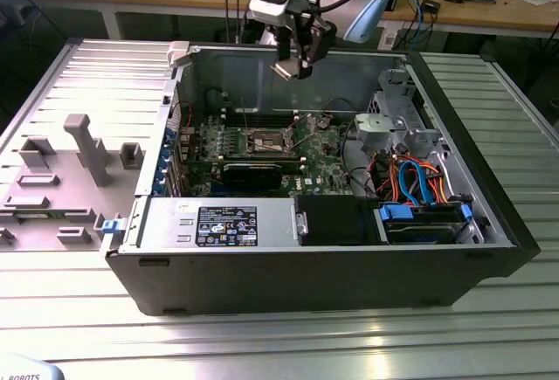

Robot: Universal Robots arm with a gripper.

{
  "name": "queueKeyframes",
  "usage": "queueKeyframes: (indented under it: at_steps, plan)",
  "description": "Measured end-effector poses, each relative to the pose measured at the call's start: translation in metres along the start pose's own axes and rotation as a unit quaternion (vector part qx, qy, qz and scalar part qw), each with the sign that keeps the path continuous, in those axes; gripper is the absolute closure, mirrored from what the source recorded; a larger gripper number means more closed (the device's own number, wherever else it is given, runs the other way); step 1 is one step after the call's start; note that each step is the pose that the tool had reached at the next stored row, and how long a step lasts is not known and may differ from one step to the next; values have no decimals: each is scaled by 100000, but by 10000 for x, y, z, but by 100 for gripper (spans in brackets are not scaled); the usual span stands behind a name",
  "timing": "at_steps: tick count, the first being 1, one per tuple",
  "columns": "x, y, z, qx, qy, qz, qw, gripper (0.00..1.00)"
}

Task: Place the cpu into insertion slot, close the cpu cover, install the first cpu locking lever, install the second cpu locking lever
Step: 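Place the cpu into insertion slot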

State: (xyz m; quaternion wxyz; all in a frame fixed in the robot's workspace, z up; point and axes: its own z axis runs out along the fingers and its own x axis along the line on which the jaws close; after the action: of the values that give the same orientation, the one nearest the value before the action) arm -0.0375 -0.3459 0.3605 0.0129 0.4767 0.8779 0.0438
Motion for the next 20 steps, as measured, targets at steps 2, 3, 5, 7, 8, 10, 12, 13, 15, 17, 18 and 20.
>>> queueKeyframes:
  at_steps: [2, 3, 5, 7, 8, 10, 12, 13, 15, 17, 18, 20]
  plan:
    - [2, -3, 2, -14, -77, 883, 99996, 45]
    - [2, -4, 3, -27, -116, 1335, 99991, 45]
    - [2, -4, 8, -56, -260, 2923, 99957, 45]
    - [2, -5, 13, -88, -408, 4564, 99895, 45]
    - [2, -5, 17, -111, -505, 5652, 99839, 45]
    - [2, -6, 21, -136, -663, 7390, 99724, 45]
    - [2, -6, 22, -157, -756, 8455, 99639, 45]
    - [2, -6, 22, -164, -781, 8738, 99614, 45]
    - [2, -6, 23, -177, -821, 9205, 99572, 45]
    - [2, -6, 22, -176, -841, 9393, 99554, 45]
    - [2, -6, 23, -180, -838, 9407, 99553, 45]
    - [2, -6, 23, -182, -840, 9410, 99553, 45]
